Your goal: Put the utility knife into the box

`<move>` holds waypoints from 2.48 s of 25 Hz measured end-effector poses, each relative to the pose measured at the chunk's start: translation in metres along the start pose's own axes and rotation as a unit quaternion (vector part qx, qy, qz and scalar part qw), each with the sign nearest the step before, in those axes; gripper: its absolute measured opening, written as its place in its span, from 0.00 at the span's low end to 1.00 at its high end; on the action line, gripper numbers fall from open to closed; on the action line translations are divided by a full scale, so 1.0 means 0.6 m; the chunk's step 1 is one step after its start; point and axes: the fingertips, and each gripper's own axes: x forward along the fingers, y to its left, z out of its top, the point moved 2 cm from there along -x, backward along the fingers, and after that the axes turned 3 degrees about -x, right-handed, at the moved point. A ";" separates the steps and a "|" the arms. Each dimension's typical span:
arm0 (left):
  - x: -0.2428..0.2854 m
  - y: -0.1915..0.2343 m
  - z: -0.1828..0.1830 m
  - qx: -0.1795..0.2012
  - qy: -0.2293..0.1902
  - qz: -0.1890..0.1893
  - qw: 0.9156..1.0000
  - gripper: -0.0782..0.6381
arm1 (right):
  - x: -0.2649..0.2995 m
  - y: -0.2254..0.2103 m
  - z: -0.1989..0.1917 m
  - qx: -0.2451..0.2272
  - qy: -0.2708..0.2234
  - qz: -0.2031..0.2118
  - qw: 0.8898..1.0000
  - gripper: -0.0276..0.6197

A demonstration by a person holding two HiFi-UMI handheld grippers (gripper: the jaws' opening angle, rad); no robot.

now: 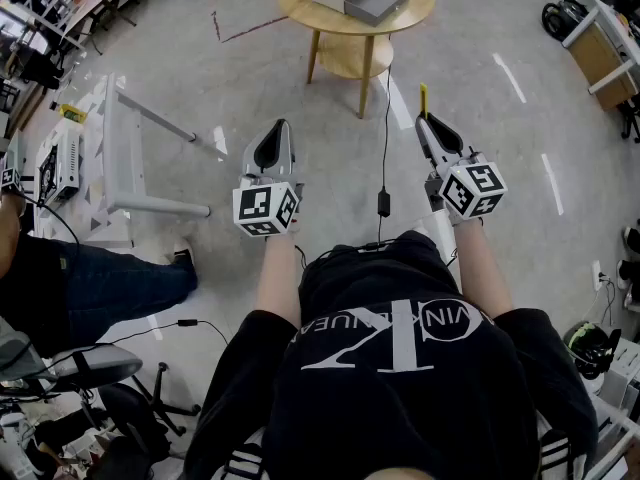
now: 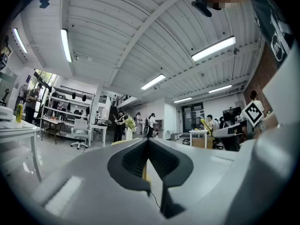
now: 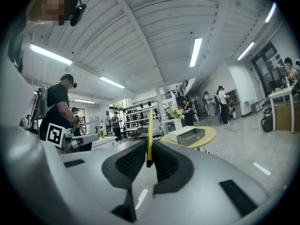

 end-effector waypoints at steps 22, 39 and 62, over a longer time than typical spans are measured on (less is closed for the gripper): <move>0.058 0.017 -0.045 -0.032 0.036 -0.001 0.999 0.12 | 0.037 -0.035 -0.013 0.002 0.019 -0.011 1.000 0.13; 0.314 0.051 -0.041 -0.034 0.048 0.009 0.998 0.12 | 0.248 -0.229 0.019 0.008 0.044 0.034 0.998 0.13; 0.550 0.015 -0.039 -0.027 0.044 0.051 0.997 0.12 | 0.409 -0.432 0.055 0.016 0.055 0.115 0.992 0.13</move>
